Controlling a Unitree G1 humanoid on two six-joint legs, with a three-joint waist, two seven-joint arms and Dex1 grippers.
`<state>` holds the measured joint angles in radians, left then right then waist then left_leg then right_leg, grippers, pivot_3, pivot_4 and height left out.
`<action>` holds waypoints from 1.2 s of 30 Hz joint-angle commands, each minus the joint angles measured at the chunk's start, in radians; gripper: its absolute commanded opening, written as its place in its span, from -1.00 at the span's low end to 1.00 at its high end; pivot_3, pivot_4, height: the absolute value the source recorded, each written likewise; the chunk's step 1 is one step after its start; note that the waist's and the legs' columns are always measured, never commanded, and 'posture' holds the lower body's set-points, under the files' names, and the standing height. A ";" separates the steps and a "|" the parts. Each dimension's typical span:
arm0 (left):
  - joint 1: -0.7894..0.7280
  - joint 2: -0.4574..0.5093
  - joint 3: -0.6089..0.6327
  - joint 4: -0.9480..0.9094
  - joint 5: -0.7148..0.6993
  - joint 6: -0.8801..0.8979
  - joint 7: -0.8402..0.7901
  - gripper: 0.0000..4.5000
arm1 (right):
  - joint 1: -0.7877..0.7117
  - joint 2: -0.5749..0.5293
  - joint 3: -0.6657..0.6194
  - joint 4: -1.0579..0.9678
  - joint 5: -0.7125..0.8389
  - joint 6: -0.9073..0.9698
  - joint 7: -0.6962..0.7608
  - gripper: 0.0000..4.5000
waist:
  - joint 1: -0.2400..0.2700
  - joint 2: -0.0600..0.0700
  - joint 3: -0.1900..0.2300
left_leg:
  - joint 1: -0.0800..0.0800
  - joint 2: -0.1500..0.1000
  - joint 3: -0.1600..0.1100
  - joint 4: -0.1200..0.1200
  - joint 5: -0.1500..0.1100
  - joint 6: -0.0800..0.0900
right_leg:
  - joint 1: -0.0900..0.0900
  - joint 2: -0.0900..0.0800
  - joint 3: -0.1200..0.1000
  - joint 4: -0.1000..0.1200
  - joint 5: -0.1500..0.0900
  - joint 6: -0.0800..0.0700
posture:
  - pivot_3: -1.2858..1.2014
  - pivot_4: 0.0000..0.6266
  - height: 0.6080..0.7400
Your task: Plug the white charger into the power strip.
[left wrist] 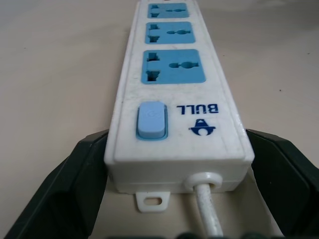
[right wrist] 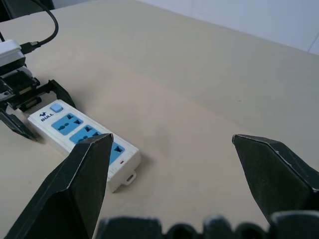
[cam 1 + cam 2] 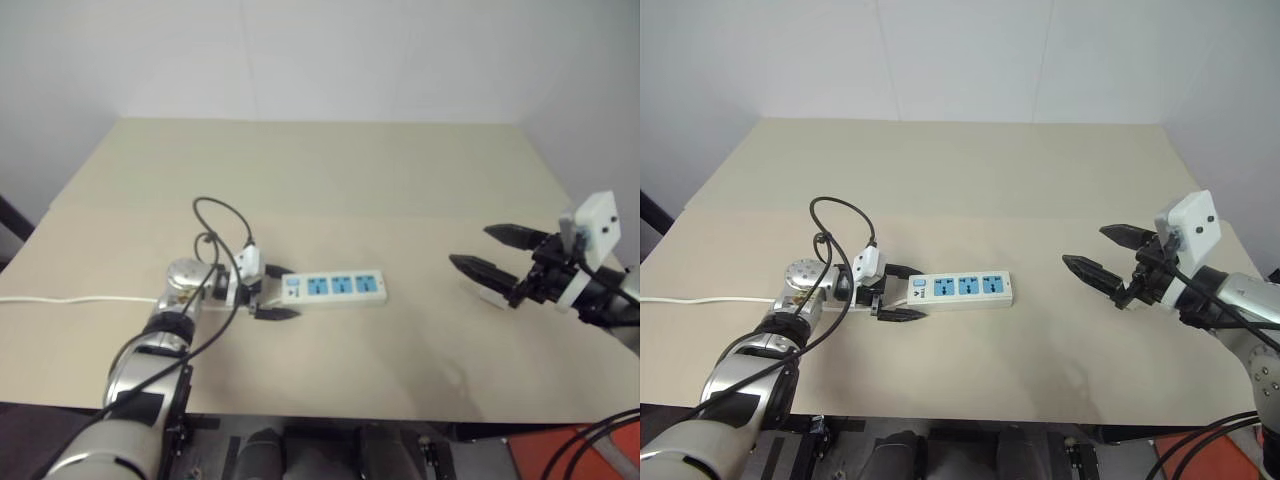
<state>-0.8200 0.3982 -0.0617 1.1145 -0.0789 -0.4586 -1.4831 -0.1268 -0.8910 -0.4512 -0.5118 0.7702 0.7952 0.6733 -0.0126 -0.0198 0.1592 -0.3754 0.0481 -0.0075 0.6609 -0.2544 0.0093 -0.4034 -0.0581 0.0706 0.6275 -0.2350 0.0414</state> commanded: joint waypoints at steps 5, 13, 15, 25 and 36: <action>0.008 -0.048 0.009 0.011 -0.007 -0.007 0.017 0.98 | -0.023 -0.026 -0.056 -0.023 0.034 0.012 -0.004 1.00 | 0.004 0.000 0.000 | 0.000 0.000 0.000 0.000 0.000 0.000 | 0.000 0.000 0.000 0.000 0.000 0.000 | 0.03 -0.52 1.00; 0.024 -0.051 0.005 0.003 -0.003 0.008 -0.037 0.75 | -0.026 -0.040 -0.058 -0.024 0.056 0.021 -0.009 1.00 | -0.001 0.000 0.000 | 0.000 0.000 0.000 0.000 0.000 0.000 | 0.000 0.000 0.000 0.000 0.000 0.000 | 0.03 -0.52 1.00; 0.026 -0.048 0.007 0.005 -0.002 0.006 -0.037 0.51 | -0.031 -0.044 -0.055 -0.020 0.056 0.021 -0.008 1.00 | -0.001 0.000 0.000 | 0.000 0.000 0.000 0.000 0.000 0.000 | 0.000 0.000 0.000 0.000 0.000 0.000 | 0.03 -0.52 1.00; 0.010 -0.081 -0.011 -0.068 -0.011 0.034 -0.048 0.48 | -0.071 -0.084 -0.023 0.084 -0.012 0.016 -0.011 1.00 | 0.002 0.000 0.000 | 0.000 0.000 0.000 0.000 0.000 0.000 | 0.000 0.000 0.000 0.000 0.000 0.000 | 0.03 -0.52 1.00; 0.054 -0.119 -0.099 -0.258 0.011 0.146 -0.042 0.48 | -0.340 -0.454 0.424 0.377 -0.235 0.150 0.228 1.00 | -0.002 0.001 0.000 | -0.003 0.000 0.000 0.000 0.000 0.001 | -0.003 0.000 0.000 -0.002 0.000 0.000 | 0.03 -0.52 1.00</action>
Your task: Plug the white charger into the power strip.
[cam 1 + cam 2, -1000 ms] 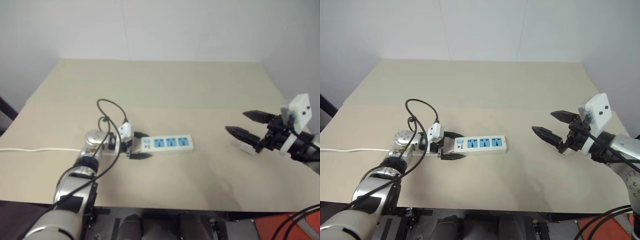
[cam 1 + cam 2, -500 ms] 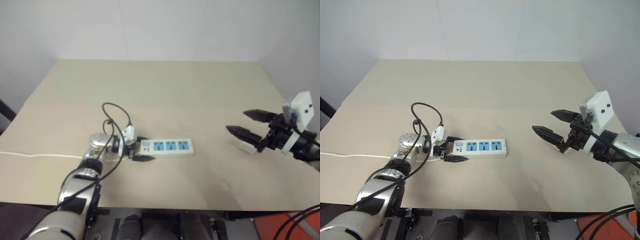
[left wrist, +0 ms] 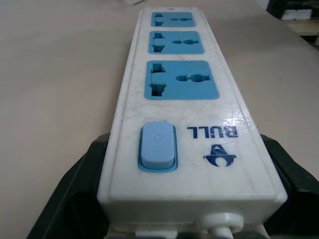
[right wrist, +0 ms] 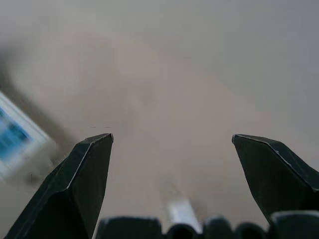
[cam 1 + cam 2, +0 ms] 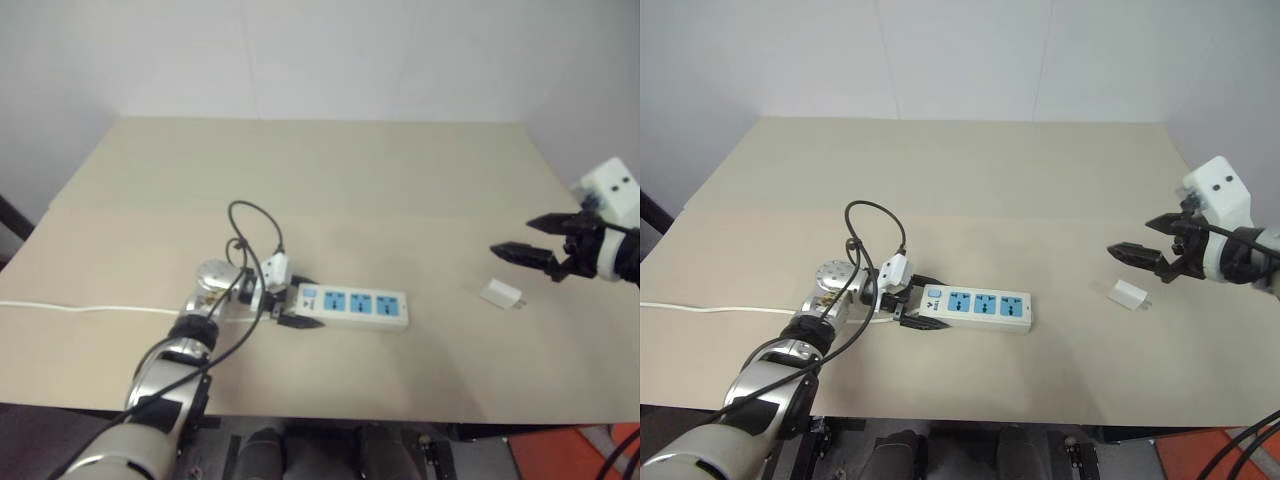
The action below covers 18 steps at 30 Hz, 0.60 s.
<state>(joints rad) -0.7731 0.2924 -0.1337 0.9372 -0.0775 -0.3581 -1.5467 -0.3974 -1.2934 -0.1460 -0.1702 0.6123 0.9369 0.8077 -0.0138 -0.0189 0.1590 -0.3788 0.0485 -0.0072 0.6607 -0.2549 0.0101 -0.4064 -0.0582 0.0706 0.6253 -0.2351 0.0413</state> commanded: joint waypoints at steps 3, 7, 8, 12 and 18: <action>0.032 -0.017 -0.059 -0.130 0.021 0.084 0.042 0.48 | -0.190 -0.048 0.269 0.104 -0.167 0.016 0.172 1.00 | -0.001 0.000 0.000 | 0.000 0.000 0.000 0.000 0.000 0.000 | 0.000 0.000 0.000 0.000 0.000 0.000 | 0.03 -0.52 1.00; 0.065 -0.008 -0.088 -0.185 0.031 0.122 0.062 0.48 | -0.342 0.012 0.448 0.229 -0.320 -0.018 0.261 1.00 | -0.002 0.000 0.000 | 0.000 0.000 0.000 0.001 0.000 0.000 | -0.001 0.000 0.000 0.000 0.000 0.000 | 0.03 -0.52 1.00; 0.069 -0.007 -0.092 -0.193 0.029 0.133 0.065 0.48 | -0.364 0.024 0.474 0.253 -0.351 -0.033 0.278 1.00 | -0.001 0.000 0.000 | 0.000 0.000 0.000 0.001 0.000 0.000 | -0.001 0.000 0.000 0.000 0.000 0.000 | 0.03 -0.52 1.00; 0.089 0.001 -0.107 -0.238 0.039 0.175 0.104 0.48 | -0.439 0.085 0.580 0.350 -0.473 -0.094 0.357 1.00 | 0.003 0.000 0.000 | -0.001 0.000 0.000 0.001 0.000 0.000 | -0.001 0.000 0.000 0.000 0.000 0.000 | 0.03 -0.52 1.00; 0.118 0.012 -0.115 -0.289 0.034 0.205 0.136 0.48 | -0.481 0.167 0.639 0.475 -0.592 -0.180 0.419 1.00 | 0.004 0.001 0.000 | -0.001 0.000 0.000 0.001 0.000 0.000 | -0.001 -0.001 0.000 0.001 0.000 0.000 | 0.03 -0.52 1.00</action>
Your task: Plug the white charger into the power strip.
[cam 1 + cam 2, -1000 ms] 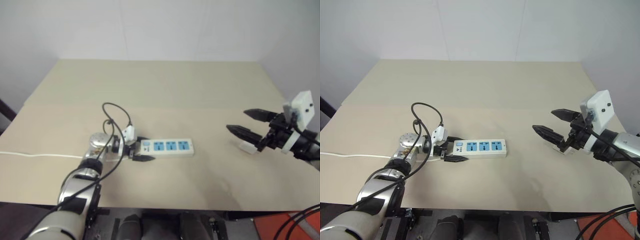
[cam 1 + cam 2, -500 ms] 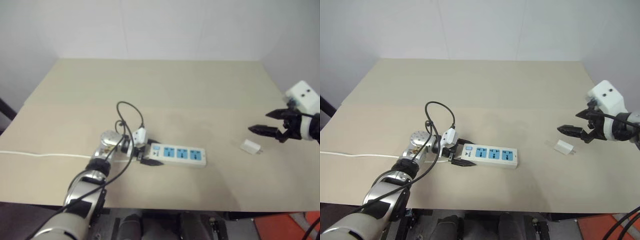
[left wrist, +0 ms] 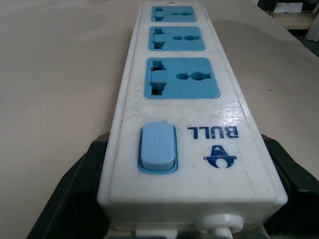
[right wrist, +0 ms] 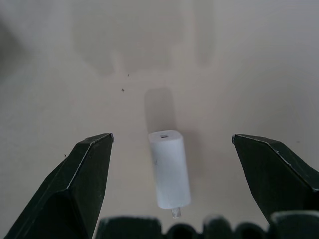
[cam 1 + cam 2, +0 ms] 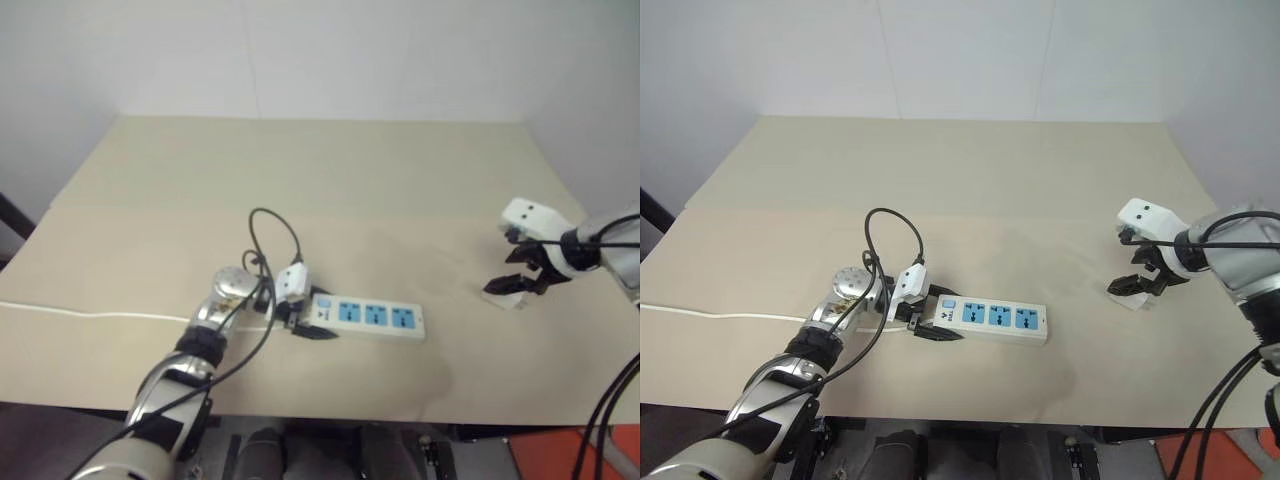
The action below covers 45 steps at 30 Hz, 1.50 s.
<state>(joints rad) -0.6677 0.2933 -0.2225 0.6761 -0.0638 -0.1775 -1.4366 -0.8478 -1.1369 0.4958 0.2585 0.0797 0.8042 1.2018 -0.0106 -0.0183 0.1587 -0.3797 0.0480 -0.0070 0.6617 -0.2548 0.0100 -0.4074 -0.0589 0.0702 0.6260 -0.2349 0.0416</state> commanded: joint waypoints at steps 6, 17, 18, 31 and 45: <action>0.030 0.025 -0.034 -0.063 0.021 0.047 0.048 0.48 | -0.040 0.068 -0.004 0.125 -0.134 -0.099 0.054 1.00 | -0.002 0.000 0.000 | 0.001 0.000 0.000 0.001 0.000 0.000 | 0.000 0.000 0.000 0.001 0.000 0.000 | 0.03 -0.52 1.00; 0.054 0.041 -0.037 -0.112 0.012 0.080 0.096 0.48 | -0.015 0.115 -0.031 0.156 -0.197 -0.121 0.073 1.00 | -0.003 0.001 0.000 | 0.002 0.000 0.000 0.001 0.000 0.000 | 0.001 0.000 0.000 0.002 0.000 0.000 | 0.03 -0.52 1.00; 0.055 0.042 -0.037 -0.114 0.009 0.082 0.096 0.48 | -0.009 0.116 -0.034 0.152 -0.198 -0.119 0.074 1.00 | -0.002 0.001 0.000 | 0.002 0.000 0.000 0.001 0.000 0.000 | 0.001 0.000 0.000 0.002 0.000 0.000 | 0.03 -0.52 1.00; 0.078 0.058 -0.040 -0.152 -0.003 0.109 0.107 0.48 | 0.016 0.146 -0.031 0.160 -0.217 -0.126 0.079 -0.49 | -0.004 0.001 -0.001 | 0.003 0.000 0.000 0.001 0.000 0.000 | 0.002 0.000 0.000 0.002 0.000 0.000 | 0.03 -0.52 1.00; 0.079 0.080 -0.035 -0.162 -0.002 0.130 0.136 0.48 | -0.094 0.280 -0.427 -0.083 0.071 0.043 0.018 -0.49 | -0.010 0.003 -0.002 | 0.005 0.000 0.000 0.000 0.000 0.000 | 0.002 0.001 0.001 0.003 0.000 -0.001 | 0.03 -0.52 1.00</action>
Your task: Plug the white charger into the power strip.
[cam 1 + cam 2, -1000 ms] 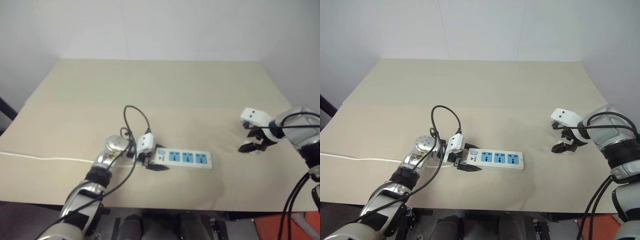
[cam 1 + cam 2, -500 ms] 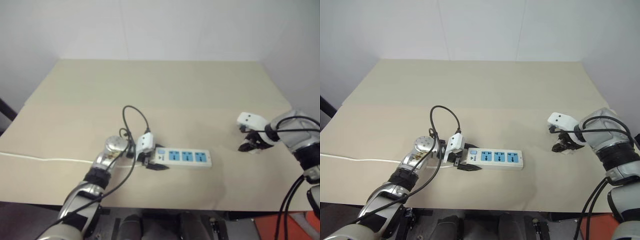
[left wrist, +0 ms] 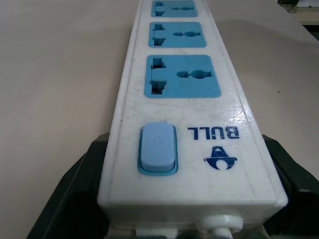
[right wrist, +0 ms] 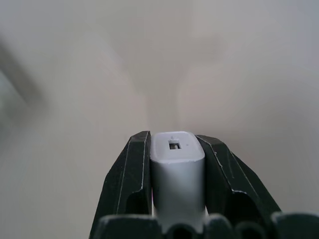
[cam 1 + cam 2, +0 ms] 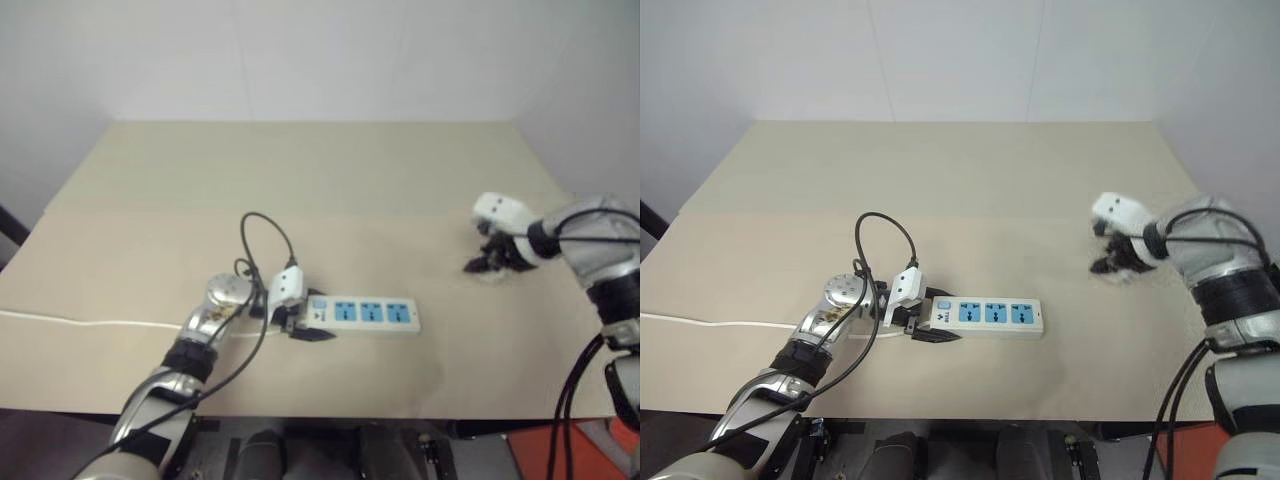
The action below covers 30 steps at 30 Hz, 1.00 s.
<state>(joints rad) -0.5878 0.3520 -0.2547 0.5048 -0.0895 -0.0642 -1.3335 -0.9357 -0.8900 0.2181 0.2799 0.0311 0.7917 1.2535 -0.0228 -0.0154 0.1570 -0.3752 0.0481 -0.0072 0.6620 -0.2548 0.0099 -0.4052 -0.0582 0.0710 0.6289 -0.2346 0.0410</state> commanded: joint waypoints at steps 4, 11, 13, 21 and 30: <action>-0.023 0.023 0.003 0.041 0.024 0.006 0.046 0.48 | 0.115 0.149 -0.297 -0.296 0.246 0.077 -0.137 -0.49 | 0.012 -0.002 -0.001 | 0.000 0.000 -0.002 0.000 0.000 0.000 | 0.002 0.000 -0.001 -0.001 0.000 0.000 | 0.03 -0.52 1.00; -0.050 0.023 0.006 0.086 0.014 -0.020 0.035 0.48 | 0.299 0.436 -0.385 -0.434 0.337 -0.085 -0.369 -0.49 | 0.005 -0.002 -0.002 | 0.000 0.000 -0.002 0.000 0.000 0.000 | 0.001 0.000 -0.001 0.001 0.000 0.000 | 0.03 -0.52 1.00; -0.055 0.024 0.005 0.096 0.010 -0.028 0.026 0.48 | 0.336 0.472 -0.356 -0.453 0.335 -0.151 -0.380 -0.49 | 0.005 -0.002 -0.002 | 0.000 0.000 -0.002 0.000 0.000 0.000 | 0.001 0.000 -0.001 0.000 0.000 0.000 | 0.03 -0.52 1.00; -0.086 0.023 0.005 0.156 0.009 -0.069 0.017 0.48 | 0.454 0.529 -0.212 -0.436 0.303 -0.383 -0.343 -0.49 | 0.004 -0.002 -0.002 | 0.001 0.000 -0.002 0.000 0.000 0.000 | 0.001 0.000 -0.001 0.000 0.000 0.000 | 0.03 -0.52 1.00; -0.116 0.020 0.002 0.221 0.007 -0.120 -0.010 0.48 | 0.478 0.542 -0.128 -0.314 0.286 -0.522 -0.295 -0.49 | 0.000 -0.002 -0.002 | 0.002 0.000 -0.002 -0.001 0.000 0.000 | 0.002 0.001 -0.001 0.000 0.000 0.000 | 0.03 -0.52 1.00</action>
<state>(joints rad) -0.6938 0.3600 -0.2507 0.7104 -0.1071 -0.1763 -1.3448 -0.4473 -0.3523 0.1045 -0.0279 0.2977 0.3046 0.9566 -0.0224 -0.0173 0.1554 -0.3737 0.0481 -0.0089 0.6615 -0.2548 0.0100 -0.4036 -0.0572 0.0701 0.6292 -0.2347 0.0408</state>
